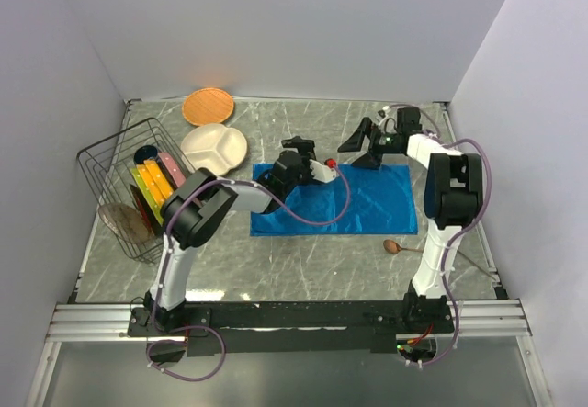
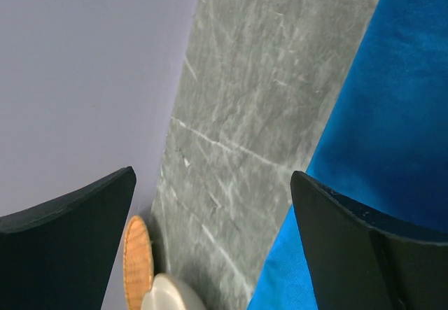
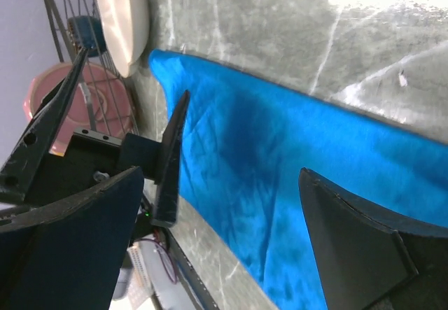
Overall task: Fold the napkin into a case and place the utensils inside
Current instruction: Smooth out the top corner of the square-folded napkin at the center of the board.
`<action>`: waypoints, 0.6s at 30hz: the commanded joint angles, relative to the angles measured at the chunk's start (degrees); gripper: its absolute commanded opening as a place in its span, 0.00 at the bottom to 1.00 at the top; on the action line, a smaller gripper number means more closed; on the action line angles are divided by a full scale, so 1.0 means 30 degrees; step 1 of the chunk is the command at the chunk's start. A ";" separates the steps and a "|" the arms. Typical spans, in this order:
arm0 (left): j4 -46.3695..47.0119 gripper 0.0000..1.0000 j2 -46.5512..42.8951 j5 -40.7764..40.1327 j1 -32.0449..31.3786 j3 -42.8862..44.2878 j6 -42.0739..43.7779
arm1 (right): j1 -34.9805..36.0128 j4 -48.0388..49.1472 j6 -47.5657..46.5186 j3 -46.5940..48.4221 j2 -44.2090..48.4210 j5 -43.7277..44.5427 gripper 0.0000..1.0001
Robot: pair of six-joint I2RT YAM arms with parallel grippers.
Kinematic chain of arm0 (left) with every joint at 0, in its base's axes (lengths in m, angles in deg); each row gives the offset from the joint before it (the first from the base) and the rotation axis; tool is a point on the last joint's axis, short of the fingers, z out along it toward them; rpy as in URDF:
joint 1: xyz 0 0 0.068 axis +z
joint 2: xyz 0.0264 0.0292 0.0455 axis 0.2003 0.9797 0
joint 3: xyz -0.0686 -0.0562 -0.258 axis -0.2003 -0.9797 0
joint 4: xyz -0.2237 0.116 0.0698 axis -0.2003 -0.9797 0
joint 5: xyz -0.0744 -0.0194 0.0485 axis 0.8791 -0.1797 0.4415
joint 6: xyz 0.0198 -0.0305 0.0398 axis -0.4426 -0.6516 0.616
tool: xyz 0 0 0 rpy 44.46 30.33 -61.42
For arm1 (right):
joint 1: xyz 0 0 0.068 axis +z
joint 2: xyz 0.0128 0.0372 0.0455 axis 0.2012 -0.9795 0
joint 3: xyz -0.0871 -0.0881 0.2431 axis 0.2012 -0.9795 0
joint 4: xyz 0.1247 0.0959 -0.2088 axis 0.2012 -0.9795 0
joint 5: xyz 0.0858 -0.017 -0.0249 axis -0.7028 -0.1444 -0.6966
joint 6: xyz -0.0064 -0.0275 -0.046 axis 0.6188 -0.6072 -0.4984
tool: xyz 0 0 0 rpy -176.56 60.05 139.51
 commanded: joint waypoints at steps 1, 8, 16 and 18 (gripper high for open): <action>0.1149 0.99 0.1254 0.0131 -0.0078 0.1579 0.0720 | 0.0126 0.0900 0.0454 0.1099 -0.1122 -0.0127 1.00; 0.0681 0.99 0.2076 0.0160 0.0214 0.1407 0.0691 | -0.0342 0.0314 -0.0162 0.1392 -0.2706 0.0459 1.00; 0.0211 0.99 0.1462 0.0101 0.1386 -0.0146 0.0457 | -0.0870 -0.1123 -0.0925 0.1804 -0.3821 0.1018 1.00; 0.0094 0.99 0.1140 0.0044 0.1592 -0.0527 0.0485 | -0.0841 -0.1094 -0.0779 0.1687 -0.3704 0.1221 1.00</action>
